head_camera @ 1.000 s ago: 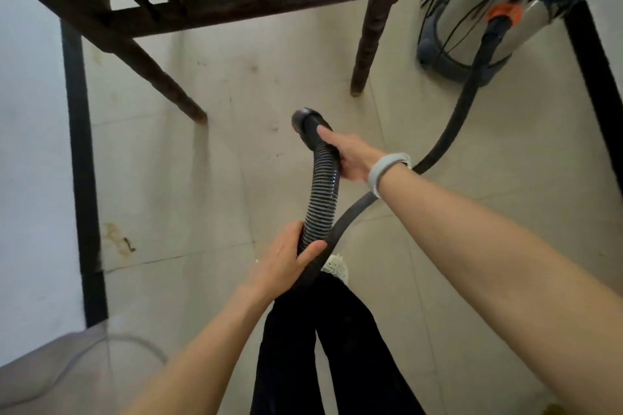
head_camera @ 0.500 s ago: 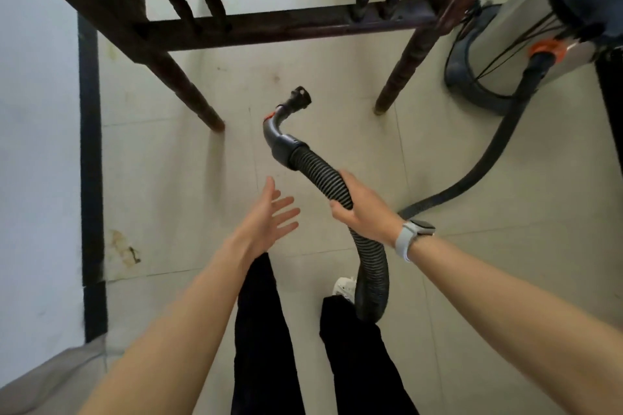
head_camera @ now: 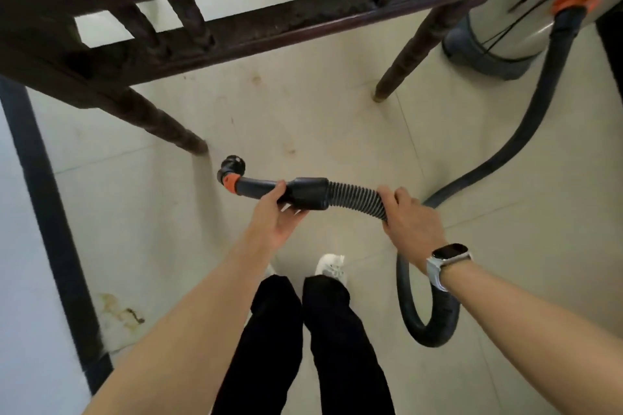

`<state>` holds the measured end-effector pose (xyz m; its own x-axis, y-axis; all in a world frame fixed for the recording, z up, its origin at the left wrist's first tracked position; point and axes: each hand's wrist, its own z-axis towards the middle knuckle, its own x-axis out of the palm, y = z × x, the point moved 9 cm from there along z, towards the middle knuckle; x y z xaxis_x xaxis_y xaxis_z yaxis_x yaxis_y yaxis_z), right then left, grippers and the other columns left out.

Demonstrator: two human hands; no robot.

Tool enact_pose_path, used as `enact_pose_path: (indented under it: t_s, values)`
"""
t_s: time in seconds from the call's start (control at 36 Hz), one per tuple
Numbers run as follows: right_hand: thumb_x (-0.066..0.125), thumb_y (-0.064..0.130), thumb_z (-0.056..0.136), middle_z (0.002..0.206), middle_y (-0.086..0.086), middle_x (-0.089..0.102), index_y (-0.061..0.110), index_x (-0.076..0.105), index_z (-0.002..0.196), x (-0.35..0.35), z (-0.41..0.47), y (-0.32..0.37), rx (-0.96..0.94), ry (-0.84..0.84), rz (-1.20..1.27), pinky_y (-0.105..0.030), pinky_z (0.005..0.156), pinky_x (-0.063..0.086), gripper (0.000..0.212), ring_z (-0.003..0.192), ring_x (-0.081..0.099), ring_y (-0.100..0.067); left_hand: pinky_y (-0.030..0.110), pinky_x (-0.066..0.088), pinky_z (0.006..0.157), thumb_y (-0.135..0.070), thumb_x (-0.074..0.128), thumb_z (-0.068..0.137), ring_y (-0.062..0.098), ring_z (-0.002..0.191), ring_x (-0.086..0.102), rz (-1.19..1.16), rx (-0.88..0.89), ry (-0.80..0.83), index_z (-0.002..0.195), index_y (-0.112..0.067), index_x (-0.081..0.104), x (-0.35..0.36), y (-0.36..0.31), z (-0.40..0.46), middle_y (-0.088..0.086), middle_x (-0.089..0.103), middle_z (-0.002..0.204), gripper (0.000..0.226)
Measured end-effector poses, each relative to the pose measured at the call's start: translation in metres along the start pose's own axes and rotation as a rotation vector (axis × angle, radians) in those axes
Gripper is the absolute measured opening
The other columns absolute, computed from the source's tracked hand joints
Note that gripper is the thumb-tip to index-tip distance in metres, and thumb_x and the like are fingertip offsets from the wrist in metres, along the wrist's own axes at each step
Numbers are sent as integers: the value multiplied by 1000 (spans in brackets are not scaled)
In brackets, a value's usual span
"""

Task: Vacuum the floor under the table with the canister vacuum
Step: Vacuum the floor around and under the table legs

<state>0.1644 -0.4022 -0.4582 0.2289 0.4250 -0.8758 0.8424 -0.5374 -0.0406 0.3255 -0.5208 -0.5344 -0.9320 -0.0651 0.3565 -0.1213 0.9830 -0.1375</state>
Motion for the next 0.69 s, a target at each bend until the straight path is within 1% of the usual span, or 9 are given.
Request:
enact_pose_path:
  t_s: [0.08, 0.19, 0.25, 0.33, 0.39, 0.44, 0.53, 0.61, 0.69]
  values:
    - [67, 13, 81, 95, -9, 54, 17, 24, 129, 27, 12, -6, 84, -26, 33, -28, 39, 36, 64, 65, 55, -24, 51, 46, 91, -14, 48, 99, 33, 99, 59, 52, 13, -9, 132, -3, 35, 1, -1, 22, 18, 56, 118, 38]
    - [75, 22, 78, 103, -9, 58, 11, 29, 140, 65, 31, 7, 31, -10, 103, -31, 41, 42, 78, 72, 58, -23, 52, 48, 94, -14, 53, 96, 33, 101, 63, 176, 85, -50, 137, -3, 34, -7, -19, 56, 19, 57, 122, 47]
    - [65, 32, 87, 120, -9, 53, 11, 23, 148, 92, 43, 17, -29, 45, 224, -34, 55, 52, 77, 89, 59, -24, 48, 53, 84, -14, 55, 95, 33, 103, 63, 276, 146, -79, 136, -3, 35, -10, -32, 76, 19, 56, 126, 47]
    - [42, 42, 98, 138, -2, 39, 23, 4, 152, 136, 64, 28, -79, 171, 469, -34, 78, 50, 69, 110, 53, -20, 41, 57, 73, -13, 58, 93, 32, 109, 62, 409, 263, -103, 134, -4, 36, -11, -51, 107, 17, 55, 129, 48]
    - [37, 39, 100, 138, -1, 42, 29, 10, 152, 149, 81, 35, -59, 210, 717, -32, 90, 44, 59, 117, 50, -18, 36, 59, 67, -14, 59, 93, 29, 107, 62, 470, 331, -95, 132, -4, 38, -9, -62, 125, 14, 57, 125, 46]
    - [35, 32, 102, 136, -1, 48, 27, 25, 149, 152, 107, 35, -16, 130, 895, -23, 96, 36, 49, 121, 48, -15, 32, 59, 63, -15, 58, 94, 27, 105, 63, 499, 373, -51, 124, -5, 42, -4, -72, 144, 12, 60, 118, 36]
    - [38, 27, 101, 131, -4, 52, 15, 43, 141, 148, 159, 35, 23, -14, 956, -24, 103, 35, 41, 123, 48, -16, 33, 59, 66, -17, 58, 94, 28, 107, 63, 545, 398, 12, 114, -11, 46, -2, -81, 176, 11, 63, 114, 24]
    - [40, 25, 101, 133, -8, 52, 8, 48, 137, 136, 218, 50, 12, -112, 980, -35, 105, 39, 40, 121, 51, -20, 35, 59, 71, -19, 61, 92, 27, 109, 63, 592, 434, 32, 124, -8, 43, -4, -84, 210, 13, 60, 121, 38]
    - [38, 30, 102, 136, -10, 53, 5, 50, 134, 126, 273, 76, -2, -105, 1062, -25, 101, 36, 42, 123, 50, -22, 32, 59, 73, -19, 64, 90, 24, 106, 64, 617, 457, 67, 126, -8, 42, -8, -78, 239, 13, 59, 122, 43]
